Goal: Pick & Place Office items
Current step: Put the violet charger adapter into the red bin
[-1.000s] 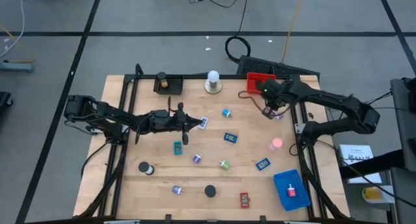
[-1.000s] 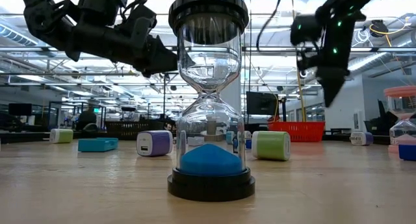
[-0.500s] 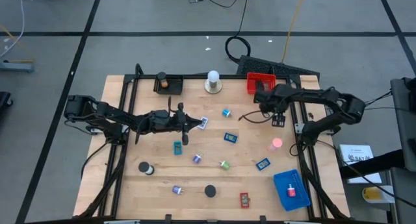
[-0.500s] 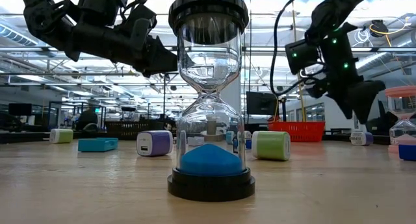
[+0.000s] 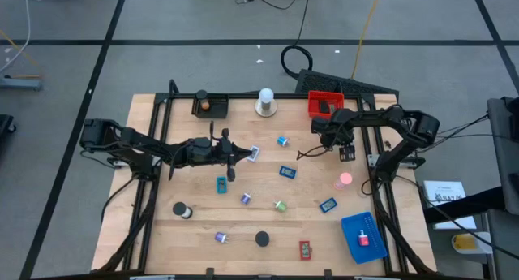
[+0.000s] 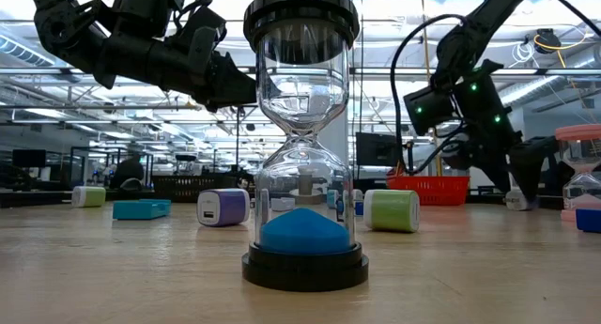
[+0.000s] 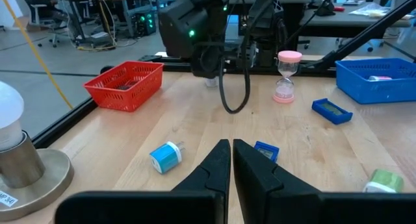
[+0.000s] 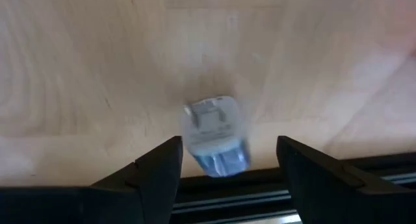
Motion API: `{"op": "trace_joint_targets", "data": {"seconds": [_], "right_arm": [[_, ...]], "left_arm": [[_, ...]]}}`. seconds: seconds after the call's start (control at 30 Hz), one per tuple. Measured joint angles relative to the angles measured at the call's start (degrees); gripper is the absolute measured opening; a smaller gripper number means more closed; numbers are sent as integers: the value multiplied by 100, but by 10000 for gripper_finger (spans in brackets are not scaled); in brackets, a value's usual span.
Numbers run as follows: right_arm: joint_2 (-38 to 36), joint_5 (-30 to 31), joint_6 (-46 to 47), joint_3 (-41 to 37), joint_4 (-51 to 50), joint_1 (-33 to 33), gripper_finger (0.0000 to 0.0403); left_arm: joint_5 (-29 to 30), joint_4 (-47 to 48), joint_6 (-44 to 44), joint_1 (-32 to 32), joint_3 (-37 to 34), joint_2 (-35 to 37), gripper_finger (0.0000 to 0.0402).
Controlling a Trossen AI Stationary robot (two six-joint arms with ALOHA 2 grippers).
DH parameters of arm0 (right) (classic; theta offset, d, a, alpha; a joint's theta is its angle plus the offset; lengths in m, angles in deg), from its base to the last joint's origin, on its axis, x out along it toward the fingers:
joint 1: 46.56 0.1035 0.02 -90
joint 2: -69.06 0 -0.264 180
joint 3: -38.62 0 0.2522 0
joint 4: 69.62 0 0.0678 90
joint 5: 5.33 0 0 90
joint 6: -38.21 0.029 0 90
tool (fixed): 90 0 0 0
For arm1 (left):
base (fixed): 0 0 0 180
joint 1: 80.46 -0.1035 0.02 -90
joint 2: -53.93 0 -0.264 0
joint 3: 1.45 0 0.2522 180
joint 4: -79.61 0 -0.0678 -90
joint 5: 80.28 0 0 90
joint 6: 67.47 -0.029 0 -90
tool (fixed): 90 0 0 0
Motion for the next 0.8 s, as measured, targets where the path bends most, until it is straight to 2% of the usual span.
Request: {"op": "trace_joint_targets", "data": {"seconds": [0.23, 0.43, 0.6, 0.8], "right_arm": [[257, -290, -66, -2, 118, -92, 193], [277, -301, 112, 0, 27, -90, 129], [-95, -341, 565, 50, -323, -60, 126], [-1049, -1006, 1728, 674, -1070, 182, 126]], "left_arm": [[0, 30, 4, 11, 0, 0, 26], [0, 30, -11, 11, 0, 0, 26], [2, 28, -11, 11, 0, 0, 26], [4, 26, -11, 11, 0, 0, 26]]}}
